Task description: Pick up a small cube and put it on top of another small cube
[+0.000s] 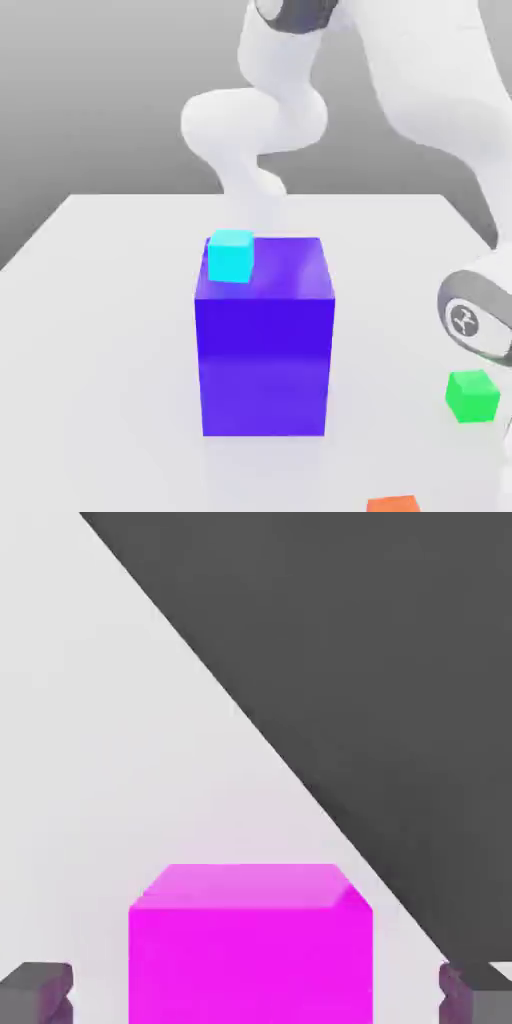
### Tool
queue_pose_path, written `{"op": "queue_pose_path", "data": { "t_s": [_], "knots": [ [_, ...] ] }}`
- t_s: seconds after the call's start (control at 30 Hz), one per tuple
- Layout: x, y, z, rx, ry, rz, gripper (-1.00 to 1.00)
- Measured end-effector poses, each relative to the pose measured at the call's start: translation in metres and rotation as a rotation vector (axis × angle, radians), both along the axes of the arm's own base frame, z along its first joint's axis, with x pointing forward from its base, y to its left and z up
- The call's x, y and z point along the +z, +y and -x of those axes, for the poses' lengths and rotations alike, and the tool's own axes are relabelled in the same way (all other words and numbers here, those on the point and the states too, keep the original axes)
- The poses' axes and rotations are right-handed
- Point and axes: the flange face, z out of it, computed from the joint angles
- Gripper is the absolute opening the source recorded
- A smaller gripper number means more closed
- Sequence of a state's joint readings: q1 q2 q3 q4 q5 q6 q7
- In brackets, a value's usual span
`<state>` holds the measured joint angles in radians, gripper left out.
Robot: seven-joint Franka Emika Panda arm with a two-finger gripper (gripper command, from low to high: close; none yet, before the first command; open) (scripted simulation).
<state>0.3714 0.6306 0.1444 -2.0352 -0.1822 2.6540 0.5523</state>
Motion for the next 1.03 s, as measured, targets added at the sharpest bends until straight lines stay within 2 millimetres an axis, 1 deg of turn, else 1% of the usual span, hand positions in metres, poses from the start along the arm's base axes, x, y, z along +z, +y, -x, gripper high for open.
{"op": "queue_pose_path", "data": {
  "t_s": [0.1,0.13,0.17,0.2,0.3,0.37,0.47,0.6,0.7,0.73,0.77,0.83,0.9,0.93,1.03],
  "knots": [
    [0.000,0.000,0.000,0.000,0.001,0.000,-1.00],
    [-0.005,0.000,0.000,0.000,0.001,0.000,-1.00],
    [0.001,0.000,0.000,0.000,0.001,0.000,-1.00],
    [0.012,0.000,0.000,0.000,0.001,0.000,-1.00],
    [0.053,0.001,0.003,0.005,0.001,0.000,-1.00],
    [0.068,0.006,0.023,0.048,-0.001,0.003,-1.00],
    [0.083,0.013,0.061,0.126,-0.003,0.007,-1.00],
    [0.099,0.017,0.113,0.230,-0.003,0.007,-1.00],
    [0.108,0.014,0.153,0.308,-0.001,0.004,-1.00],
    [0.110,0.014,0.168,0.337,0.000,0.002,-1.00],
    [0.106,0.013,0.175,0.353,0.001,0.001,-1.00],
    [0.087,0.012,0.179,0.361,0.001,0.001,-1.00],
    [0.063,0.012,0.181,0.363,0.001,0.000,-1.00],
    [0.053,0.011,0.181,0.363,0.001,0.001,1.00],
    [0.053,0.011,0.181,0.363,0.001,0.001,1.00]
  ]
}}
